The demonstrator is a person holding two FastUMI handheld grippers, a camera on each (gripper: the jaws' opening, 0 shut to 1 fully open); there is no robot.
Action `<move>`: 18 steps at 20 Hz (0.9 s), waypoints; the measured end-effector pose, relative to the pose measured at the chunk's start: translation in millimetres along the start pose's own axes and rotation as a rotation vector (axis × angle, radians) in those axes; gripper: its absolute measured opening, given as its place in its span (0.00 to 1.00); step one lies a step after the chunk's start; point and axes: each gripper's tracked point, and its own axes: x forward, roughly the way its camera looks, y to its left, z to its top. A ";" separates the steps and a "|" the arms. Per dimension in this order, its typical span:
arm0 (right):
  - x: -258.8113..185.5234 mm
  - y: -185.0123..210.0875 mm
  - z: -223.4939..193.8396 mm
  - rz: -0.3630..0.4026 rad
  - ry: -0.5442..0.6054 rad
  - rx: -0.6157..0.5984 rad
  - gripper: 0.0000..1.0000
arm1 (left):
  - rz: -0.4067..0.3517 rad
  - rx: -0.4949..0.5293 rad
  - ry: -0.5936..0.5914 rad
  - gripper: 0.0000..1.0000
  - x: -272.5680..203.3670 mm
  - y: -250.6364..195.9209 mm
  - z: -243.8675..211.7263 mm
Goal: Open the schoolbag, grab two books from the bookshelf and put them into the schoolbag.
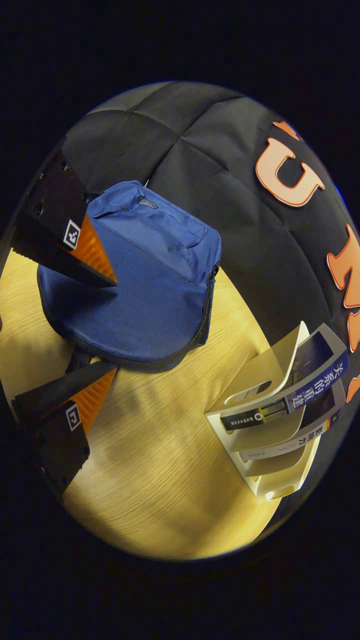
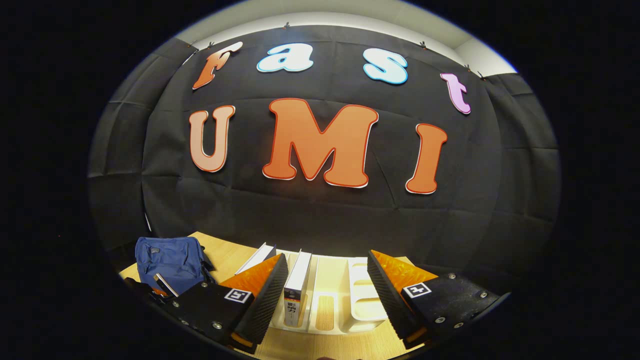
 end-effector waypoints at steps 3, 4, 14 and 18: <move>1.9 2.5 -0.9 0.003 0.007 -0.007 0.94 | -0.039 -0.010 0.004 0.83 5.0 -9.1 -2.4; 2.3 3.6 -1.6 0.004 0.008 -0.008 0.94 | -0.046 -0.007 0.005 0.65 4.2 -9.5 -2.4; 3.5 16.8 0.8 0.029 0.005 -0.035 0.94 | -0.103 0.045 -0.017 0.03 -0.8 1.0 10.4; 5.0 24.3 3.8 0.042 0.012 -0.042 0.94 | -0.142 -0.016 -0.036 0.01 -7.7 9.1 21.1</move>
